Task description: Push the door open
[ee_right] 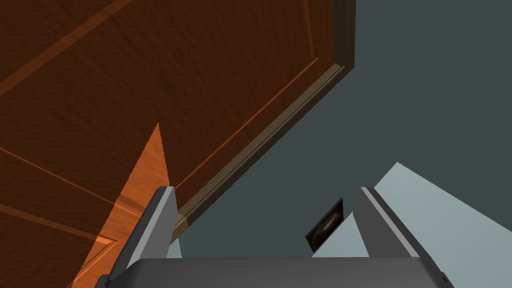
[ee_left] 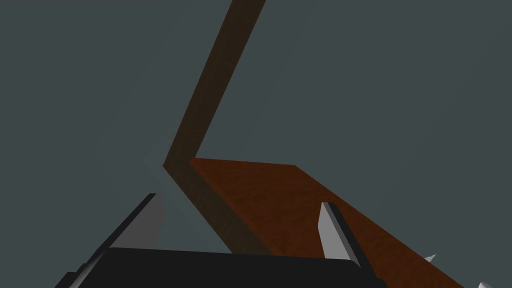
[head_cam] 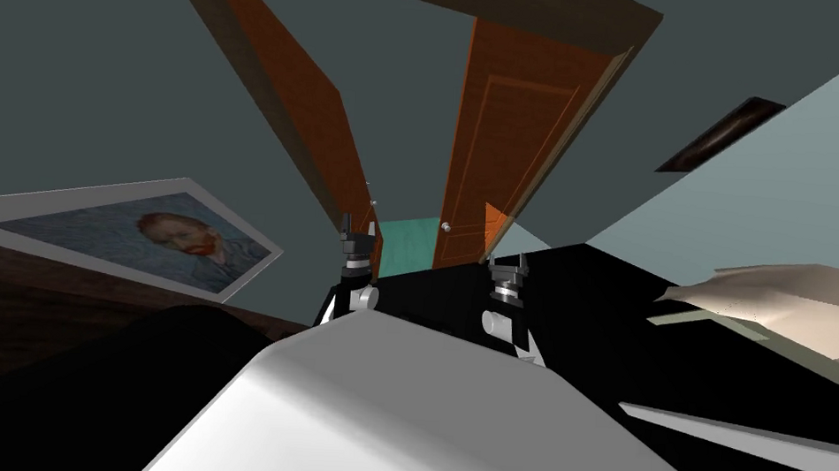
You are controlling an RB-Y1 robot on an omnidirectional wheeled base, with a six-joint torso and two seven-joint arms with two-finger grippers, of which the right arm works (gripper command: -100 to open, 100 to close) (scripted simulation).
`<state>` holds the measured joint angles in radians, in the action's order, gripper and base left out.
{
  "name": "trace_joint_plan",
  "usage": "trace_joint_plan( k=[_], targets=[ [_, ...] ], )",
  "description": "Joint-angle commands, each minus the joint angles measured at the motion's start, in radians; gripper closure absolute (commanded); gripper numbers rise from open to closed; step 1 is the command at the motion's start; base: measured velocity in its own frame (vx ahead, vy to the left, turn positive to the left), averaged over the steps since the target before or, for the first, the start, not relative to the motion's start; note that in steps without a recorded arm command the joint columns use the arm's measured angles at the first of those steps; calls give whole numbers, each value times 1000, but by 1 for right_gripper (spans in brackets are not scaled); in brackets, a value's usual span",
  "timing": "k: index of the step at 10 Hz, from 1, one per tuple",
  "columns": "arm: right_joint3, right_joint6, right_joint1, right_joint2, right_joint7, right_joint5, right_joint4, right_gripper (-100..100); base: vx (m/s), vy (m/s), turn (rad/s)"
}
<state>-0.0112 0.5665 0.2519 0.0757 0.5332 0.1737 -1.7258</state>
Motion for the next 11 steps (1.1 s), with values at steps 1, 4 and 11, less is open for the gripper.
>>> trace_joint_plan(
  k=[1,4,11],
  targets=[
    [-5,11,-17,-1,34,7,46,-100,90,-86,163],
    [-10,35,-55,3,97,23,140,-100,87,-52,145],
    [-19,76,-121,3,205,50,308,-100,66,-56,124]
  ],
)
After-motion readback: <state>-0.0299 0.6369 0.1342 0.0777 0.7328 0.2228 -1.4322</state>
